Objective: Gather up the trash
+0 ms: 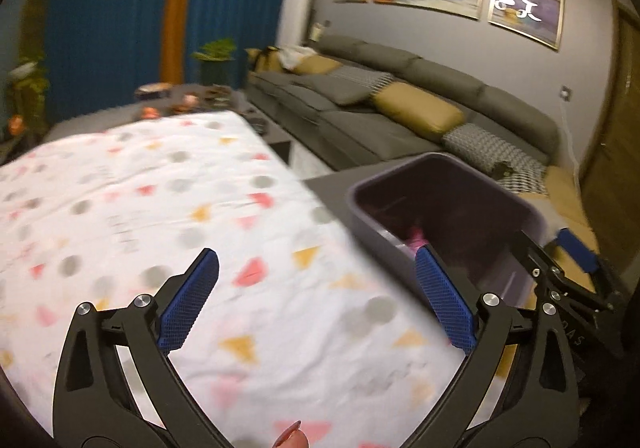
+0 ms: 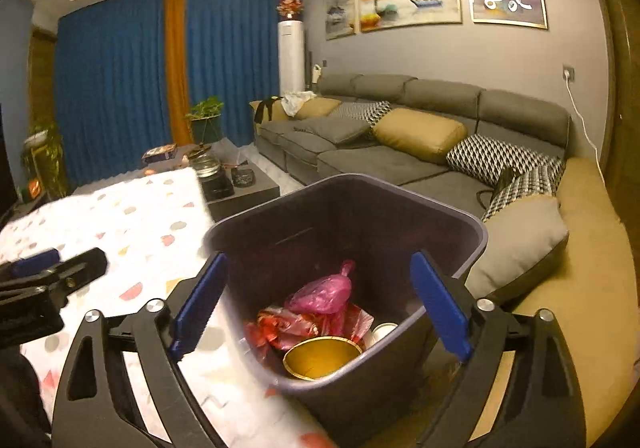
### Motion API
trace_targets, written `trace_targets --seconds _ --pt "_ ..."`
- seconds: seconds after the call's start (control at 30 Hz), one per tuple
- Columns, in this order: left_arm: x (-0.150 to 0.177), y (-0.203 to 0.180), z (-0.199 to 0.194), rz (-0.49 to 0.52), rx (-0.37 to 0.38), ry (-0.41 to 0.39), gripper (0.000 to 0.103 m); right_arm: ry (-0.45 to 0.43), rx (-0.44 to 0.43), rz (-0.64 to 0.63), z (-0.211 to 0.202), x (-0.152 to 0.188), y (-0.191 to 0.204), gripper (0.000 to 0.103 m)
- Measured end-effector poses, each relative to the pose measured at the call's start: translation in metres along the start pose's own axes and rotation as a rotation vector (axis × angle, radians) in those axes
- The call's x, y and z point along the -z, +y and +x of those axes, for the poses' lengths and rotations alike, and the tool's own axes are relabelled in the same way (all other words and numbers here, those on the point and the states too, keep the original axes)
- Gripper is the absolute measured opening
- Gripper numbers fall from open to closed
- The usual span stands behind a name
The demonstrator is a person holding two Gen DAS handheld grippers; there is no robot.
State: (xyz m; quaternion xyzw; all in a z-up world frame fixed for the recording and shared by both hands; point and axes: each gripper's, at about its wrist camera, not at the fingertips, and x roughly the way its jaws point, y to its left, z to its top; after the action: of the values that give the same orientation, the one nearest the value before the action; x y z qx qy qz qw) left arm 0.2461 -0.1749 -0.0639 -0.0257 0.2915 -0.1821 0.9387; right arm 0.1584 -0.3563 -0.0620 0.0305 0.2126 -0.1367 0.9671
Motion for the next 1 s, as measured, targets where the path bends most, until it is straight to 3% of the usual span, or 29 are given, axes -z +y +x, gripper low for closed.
trace_targets --seconds 0.23,0.67,1.0 --pt "0.023 0.025 -0.073 0.009 -0.155 -0.084 0.097 -0.028 -0.023 -0.041 -0.043 0.008 0.028 0.098" --pt "0.064 0.049 -0.164 -0.038 -0.197 -0.113 0.097 -0.096 -0.08 -0.064 -0.135 0.022 0.064 0.098" --pt "0.082 0.061 -0.209 -0.048 -0.223 -0.153 0.097 -0.117 -0.117 -0.083 -0.175 0.035 0.08 0.098"
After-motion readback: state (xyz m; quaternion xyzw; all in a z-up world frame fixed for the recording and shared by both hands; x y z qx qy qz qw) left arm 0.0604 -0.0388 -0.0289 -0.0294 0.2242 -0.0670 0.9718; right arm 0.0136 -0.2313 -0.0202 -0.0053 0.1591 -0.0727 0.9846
